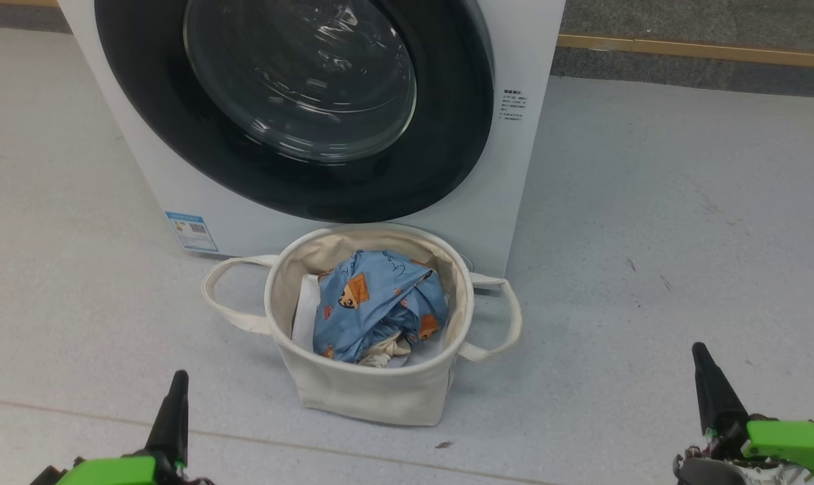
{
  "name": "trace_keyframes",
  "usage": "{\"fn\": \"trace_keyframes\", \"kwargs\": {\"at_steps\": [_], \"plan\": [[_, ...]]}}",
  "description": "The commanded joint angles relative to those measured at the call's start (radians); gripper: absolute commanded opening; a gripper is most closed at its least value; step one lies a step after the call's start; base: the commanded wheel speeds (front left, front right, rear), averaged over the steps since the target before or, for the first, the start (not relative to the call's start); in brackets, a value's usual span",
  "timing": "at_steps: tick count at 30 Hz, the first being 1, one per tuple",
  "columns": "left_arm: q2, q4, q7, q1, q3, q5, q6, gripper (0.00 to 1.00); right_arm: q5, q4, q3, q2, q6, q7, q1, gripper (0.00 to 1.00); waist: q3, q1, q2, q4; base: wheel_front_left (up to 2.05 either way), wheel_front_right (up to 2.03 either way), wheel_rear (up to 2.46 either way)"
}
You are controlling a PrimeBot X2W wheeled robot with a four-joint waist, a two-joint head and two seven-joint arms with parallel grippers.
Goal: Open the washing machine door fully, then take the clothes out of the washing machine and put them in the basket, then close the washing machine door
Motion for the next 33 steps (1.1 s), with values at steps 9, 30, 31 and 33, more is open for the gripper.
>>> {"fn": "trace_keyframes", "kwargs": {"at_steps": [9,30,31,33], "plan": [[0.013,-0.026,0.009,-0.044,0.034,0.004,-0.007,0.0,-0.005,-0.031,0.019,-0.007,0.0,0.008,-0.05,0.0,0.0,0.0,0.0,0.0,0.0,0.0,0.0],[0.013,-0.026,0.009,-0.044,0.034,0.004,-0.007,0.0,-0.006,-0.031,0.018,-0.006,0.0,0.008,-0.05,0.0,0.0,0.0,0.0,0.0,0.0,0.0,0.0],[0.013,-0.026,0.009,-0.044,0.034,0.004,-0.007,0.0,-0.006,-0.031,0.018,-0.006,0.0,0.008,-0.05,0.0,0.0,0.0,0.0,0.0,0.0,0.0,0.0],[0.013,-0.026,0.009,-0.044,0.034,0.004,-0.007,0.0,-0.006,-0.031,0.018,-0.006,0.0,0.008,-0.05,0.0,0.0,0.0,0.0,0.0,0.0,0.0,0.0]]}}
